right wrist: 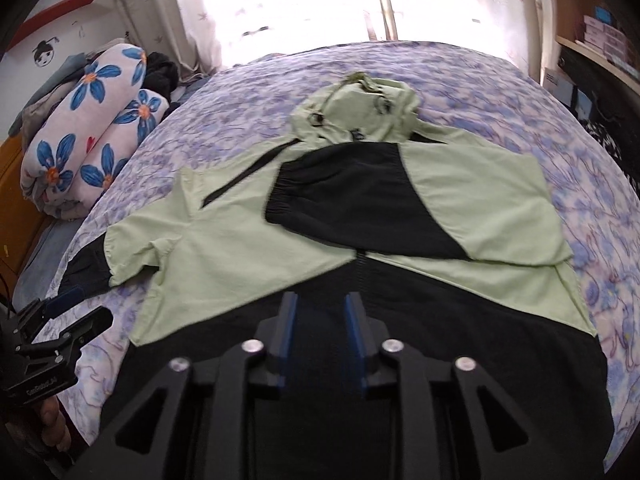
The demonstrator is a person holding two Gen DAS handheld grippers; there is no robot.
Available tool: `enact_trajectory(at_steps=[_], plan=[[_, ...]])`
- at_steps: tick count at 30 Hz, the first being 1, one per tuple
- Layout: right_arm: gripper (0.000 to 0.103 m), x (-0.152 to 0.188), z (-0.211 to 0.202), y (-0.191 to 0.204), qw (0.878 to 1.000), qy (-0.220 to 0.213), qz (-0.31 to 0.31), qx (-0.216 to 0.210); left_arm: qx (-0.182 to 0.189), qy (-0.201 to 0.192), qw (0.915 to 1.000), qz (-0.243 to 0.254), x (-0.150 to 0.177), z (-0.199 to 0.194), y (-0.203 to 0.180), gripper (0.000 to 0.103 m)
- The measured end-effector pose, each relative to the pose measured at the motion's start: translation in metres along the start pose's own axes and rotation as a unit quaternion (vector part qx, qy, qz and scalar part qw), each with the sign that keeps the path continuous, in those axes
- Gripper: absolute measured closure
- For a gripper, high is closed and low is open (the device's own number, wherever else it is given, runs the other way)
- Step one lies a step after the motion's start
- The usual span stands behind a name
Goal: Fold large clothes
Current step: 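Move the left gripper to the other black sleeve cuff, then grasp the black sleeve cuff with the left gripper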
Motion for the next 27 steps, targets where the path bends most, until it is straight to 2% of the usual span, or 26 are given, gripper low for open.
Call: enact_trajectory(at_steps=[7,9,12,16,19,24,27], plan=[[0.07,-0.018,0.032,0.09,0.999,0.008,-0.024,-0.023,0.044,0.019,0.9945,-0.093,0.013,0.0,0.113,0.021],[0.07,-0.021,0.042,0.117,0.999,0.01,-0.033,-0.03,0.068,0.025,0.9881,-0.135,0.022,0.006,0.146,0.021],[0.07,-0.022,0.058,0.153,0.998,0.014,-0.054,-0.036,0.08,0.018,0.9794,-0.184,0.033,0.013,0.187,0.021],[0.07,-0.018,0.082,0.196,0.996,0.027,-0.078,-0.041,0.076,-0.01,0.9676,-0.241,0.043,0.019,0.241,0.021],[0.07,-0.01,0.102,0.222,0.994,0.045,-0.084,-0.046,0.067,-0.006,0.956,-0.285,0.05,0.032,0.275,0.021],[0.071,-0.002,0.124,0.251,0.992,0.057,-0.103,-0.048,0.091,-0.013,0.9302,-0.355,0.058,0.051,0.315,0.021],[0.071,0.001,0.135,0.262,0.991,0.061,-0.108,-0.045,0.085,-0.026,0.9257,-0.367,0.052,0.057,0.327,0.021]])
Point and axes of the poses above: each gripper's, at about its wrist camera, not at the fingertips, and z roughly the way its jaws point, y to its left, x to its underside, the point moved 4 cm from there along z, roughly the way its jaws point, and after that the axes turned 6 degrees about -y, right-handed, at the moved point
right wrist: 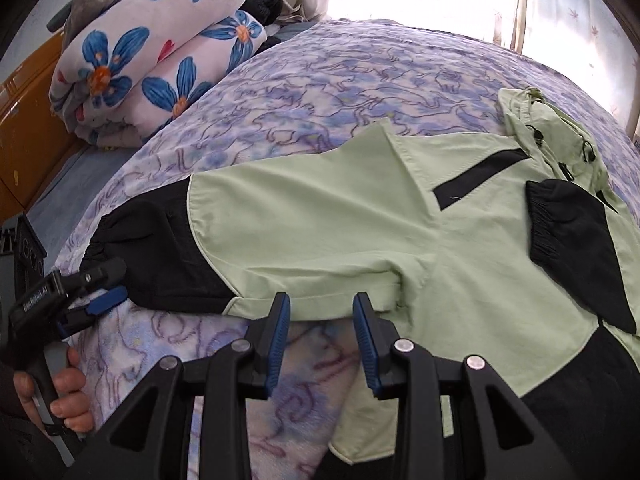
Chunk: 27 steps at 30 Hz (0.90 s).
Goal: Fold large clothes
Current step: 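Grasp the black sleeve cuff with the left gripper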
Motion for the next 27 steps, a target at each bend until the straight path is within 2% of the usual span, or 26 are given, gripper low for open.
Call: enact_trajectory(at_steps=[5,6,7,8,9,10,11,13,18,23,27], plan=[[0.07,0.001,0.013,0.003,1.0,0.013,0.013,-0.011,-0.023,-0.033,0.9991,-0.009,-0.019,0.01,-0.001,0.021],[0.071,0.001,0.013,0.002,1.0,0.014,0.013,-0.012,-0.031,-0.041,0.9986,-0.012,-0.022,0.013,-0.001,0.024],[0.071,0.002,0.013,0.002,1.0,0.013,0.013,-0.012,-0.041,-0.048,0.9979,-0.013,-0.027,0.013,0.0,0.038],[0.071,0.003,0.013,0.001,1.0,0.012,0.013,-0.013,-0.053,-0.051,0.9972,-0.012,-0.029,0.015,0.0,0.058],[0.071,0.003,0.013,0.001,1.0,0.012,0.014,-0.014,-0.067,-0.053,0.9963,-0.012,-0.031,0.018,0.0,0.07],[0.071,0.002,0.013,0.001,1.0,0.013,0.015,-0.014,-0.074,-0.051,0.9959,-0.015,-0.033,0.022,0.002,0.096],[0.071,0.002,0.013,-0.001,1.0,0.013,0.018,-0.015,-0.073,-0.047,0.996,-0.021,-0.033,0.025,0.003,0.102],[0.071,0.002,0.011,-0.007,1.0,0.012,0.022,-0.016,-0.089,-0.043,0.9948,-0.026,-0.033,0.03,0.005,0.102],[0.071,0.004,0.003,-0.025,0.999,0.009,0.031,-0.014,-0.124,-0.07,0.9897,0.018,-0.032,0.022,-0.015,0.103],[0.071,0.005,-0.003,-0.04,0.999,0.007,0.037,-0.008,-0.12,-0.115,0.9817,0.092,-0.035,-0.002,-0.065,0.103],[0.07,0.007,-0.008,-0.047,0.999,0.004,0.046,-0.01,-0.111,-0.125,0.9747,0.148,-0.028,-0.011,-0.105,0.103]])
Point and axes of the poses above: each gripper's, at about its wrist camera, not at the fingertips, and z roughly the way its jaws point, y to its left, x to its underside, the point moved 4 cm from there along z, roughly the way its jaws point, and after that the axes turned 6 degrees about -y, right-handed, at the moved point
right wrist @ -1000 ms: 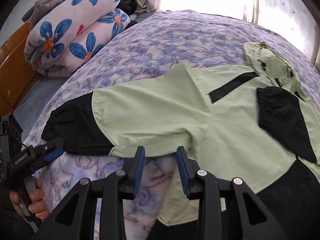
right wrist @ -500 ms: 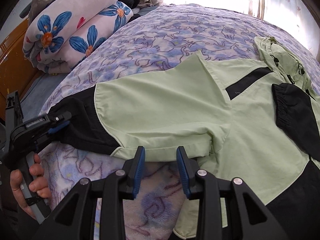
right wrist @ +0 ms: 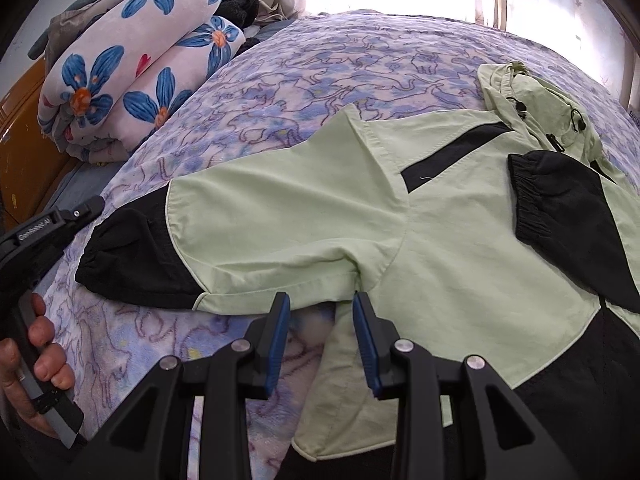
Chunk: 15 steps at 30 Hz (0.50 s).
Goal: Fold large clothes
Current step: 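Grasp the black sleeve cuff with the left gripper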
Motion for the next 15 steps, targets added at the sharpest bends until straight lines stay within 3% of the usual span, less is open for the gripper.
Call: enact_trajectory(at_steps=[3,5,6,8,15], plan=[[0.07,0.002,-0.003,-0.003,1.0,-0.001,0.002,-0.002,0.018,0.01,0.9996,0.02,0.003,-0.008,-0.016,0.099],[0.07,0.002,-0.004,-0.003,1.0,-0.001,0.0,-0.004,0.018,0.017,0.9995,0.021,0.008,-0.013,-0.017,0.074],[0.071,0.003,-0.005,-0.004,1.0,-0.002,-0.002,-0.004,0.016,0.019,0.9995,0.017,0.01,-0.017,-0.015,0.066],[0.07,0.004,-0.007,-0.004,1.0,-0.003,-0.005,-0.004,0.013,0.023,0.9996,0.003,0.017,-0.023,-0.006,0.035],[0.07,0.005,-0.013,0.006,1.0,-0.012,-0.018,-0.021,0.054,0.042,0.9955,-0.065,0.046,-0.043,0.042,0.032]])
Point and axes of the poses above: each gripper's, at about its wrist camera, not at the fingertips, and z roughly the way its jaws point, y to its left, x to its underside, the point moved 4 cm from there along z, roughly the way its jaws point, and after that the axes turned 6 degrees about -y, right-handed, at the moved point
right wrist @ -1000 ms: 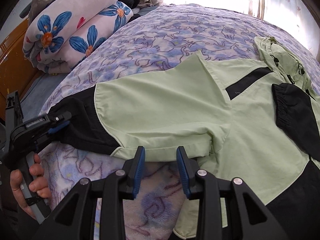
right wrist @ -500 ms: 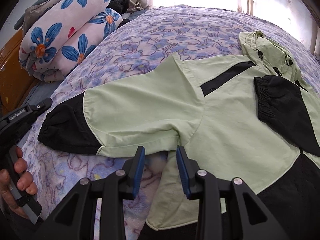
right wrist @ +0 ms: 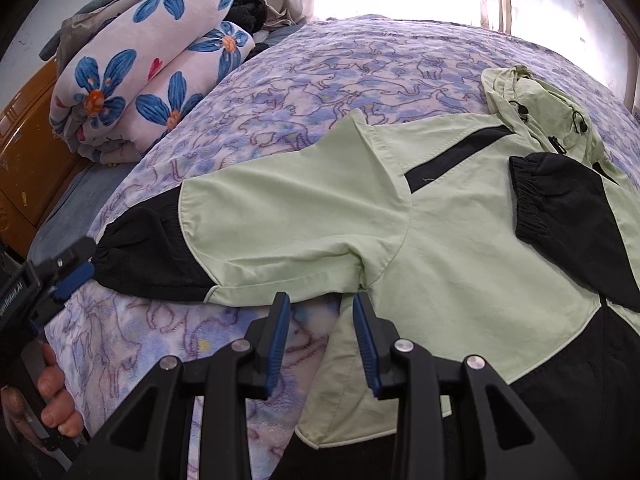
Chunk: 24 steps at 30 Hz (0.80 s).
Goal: Fold large clothes
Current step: 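Grasp the black sleeve cuff with the left gripper, then fold the held sleeve across the jacket with the left gripper and release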
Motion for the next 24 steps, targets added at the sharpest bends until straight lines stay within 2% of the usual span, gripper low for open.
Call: enact_trajectory(at_steps=[3,7,10,12,13,15,17,20,22,24], plan=[[0.071,0.002,-0.002,0.005,1.0,-0.006,-0.013,-0.006,0.026,0.001,0.9982,-0.054,0.011,-0.005,0.031,0.032],[0.071,0.007,0.001,0.006,1.0,-0.001,-0.02,-0.011,-0.011,-0.006,0.995,-0.099,0.015,0.001,0.068,0.032],[0.071,0.011,0.003,0.002,1.0,0.001,-0.018,-0.014,-0.008,-0.008,0.9902,-0.139,0.012,0.013,0.086,0.032],[0.071,0.013,0.005,-0.002,1.0,0.003,-0.014,-0.015,-0.015,-0.011,0.9892,-0.145,0.008,0.021,0.088,0.033],[0.071,0.014,0.005,-0.006,1.0,0.004,-0.011,-0.016,-0.024,-0.018,0.9901,-0.137,0.003,0.027,0.086,0.038],[0.071,0.016,0.006,-0.014,1.0,0.004,-0.003,-0.015,-0.051,-0.014,0.9909,-0.123,-0.004,0.04,0.082,0.057],[0.071,0.018,0.005,-0.024,1.0,0.004,0.01,-0.017,-0.07,-0.007,0.9907,-0.117,-0.009,0.055,0.08,0.091],[0.071,0.019,-0.002,-0.042,0.999,-0.003,0.029,-0.02,-0.106,0.001,0.9891,-0.102,-0.015,0.069,0.069,0.099],[0.071,0.021,-0.01,-0.056,0.999,-0.011,0.04,-0.022,-0.127,-0.012,0.99,-0.06,-0.02,0.067,0.042,0.101],[0.071,0.024,-0.02,-0.071,0.998,-0.019,0.05,-0.022,-0.116,-0.037,0.9924,-0.013,-0.028,0.059,-0.007,0.101]])
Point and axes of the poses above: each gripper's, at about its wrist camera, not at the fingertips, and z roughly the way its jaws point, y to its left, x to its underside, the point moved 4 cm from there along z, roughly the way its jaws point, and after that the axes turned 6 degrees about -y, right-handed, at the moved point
